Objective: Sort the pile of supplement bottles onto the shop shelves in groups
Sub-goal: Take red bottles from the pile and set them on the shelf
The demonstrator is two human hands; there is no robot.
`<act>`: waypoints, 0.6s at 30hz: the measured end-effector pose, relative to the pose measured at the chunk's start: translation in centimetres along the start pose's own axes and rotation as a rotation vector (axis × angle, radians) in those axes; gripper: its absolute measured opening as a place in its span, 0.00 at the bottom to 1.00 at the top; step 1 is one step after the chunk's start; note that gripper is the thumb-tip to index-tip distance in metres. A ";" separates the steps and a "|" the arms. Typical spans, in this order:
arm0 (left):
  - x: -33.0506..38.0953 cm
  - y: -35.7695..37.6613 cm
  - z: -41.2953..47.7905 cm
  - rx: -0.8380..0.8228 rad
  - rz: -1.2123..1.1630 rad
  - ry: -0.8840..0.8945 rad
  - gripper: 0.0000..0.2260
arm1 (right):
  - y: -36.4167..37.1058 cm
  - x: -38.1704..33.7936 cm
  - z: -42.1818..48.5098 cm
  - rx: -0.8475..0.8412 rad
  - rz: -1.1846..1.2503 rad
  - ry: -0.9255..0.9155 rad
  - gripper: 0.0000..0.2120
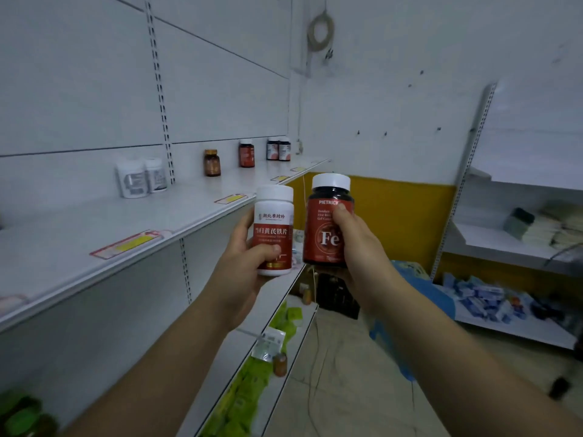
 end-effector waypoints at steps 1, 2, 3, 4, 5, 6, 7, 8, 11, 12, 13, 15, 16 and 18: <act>-0.9 0.3 1.9 0.009 0.001 0.007 0.29 | -0.7 0.2 2.0 -0.015 0.001 -0.007 0.22; -1.9 0.7 3.7 0.019 -0.002 0.014 0.28 | -1.4 0.5 4.0 -0.030 -0.001 -0.015 0.22; -2.8 1.3 5.6 0.026 -0.004 0.020 0.28 | -2.2 0.7 6.0 -0.047 -0.010 -0.025 0.21; -3.7 1.8 7.6 0.034 -0.003 0.029 0.27 | -3.0 0.9 8.1 -0.067 -0.022 -0.036 0.21; -4.5 2.4 9.6 0.043 0.002 0.039 0.27 | -3.9 1.0 10.3 -0.087 -0.029 -0.044 0.21; -5.1 2.9 11.6 0.061 0.012 0.050 0.27 | -4.6 1.1 12.5 -0.103 -0.030 -0.047 0.20; -5.7 3.3 13.6 0.085 0.025 0.060 0.28 | -5.4 1.3 14.7 -0.119 -0.031 -0.045 0.20; -6.2 3.7 15.4 0.113 0.038 0.066 0.29 | -6.1 1.3 16.9 -0.132 -0.029 -0.043 0.19; -7.4 4.1 21.1 0.187 0.104 0.087 0.31 | -7.4 1.3 23.4 -0.182 -0.028 -0.047 0.20; -7.6 4.0 22.6 0.204 0.135 0.087 0.31 | -7.4 1.3 25.4 -0.194 -0.019 -0.053 0.20; -7.6 4.0 23.7 0.212 0.163 0.084 0.30 | -7.4 1.3 26.8 -0.194 -0.016 -0.060 0.20; -7.8 3.4 26.9 0.253 0.225 0.096 0.29 | -6.8 1.4 30.5 -0.210 -0.012 -0.061 0.20; -7.8 2.9 28.6 0.281 0.245 0.103 0.28 | -6.4 1.6 32.5 -0.219 -0.020 -0.065 0.20; -7.6 1.7 32.0 0.333 0.262 0.128 0.26 | -5.1 1.7 36.5 -0.246 -0.024 -0.089 0.21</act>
Point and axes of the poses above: each hand's wrist, its own z-axis towards the middle knuckle, its own y-axis out of the palm, x = y × z, the point moved 8 cm from there along z, towards the middle knuckle, and after that the axes turned 14 degrees about -z, right-handed, at the moved point
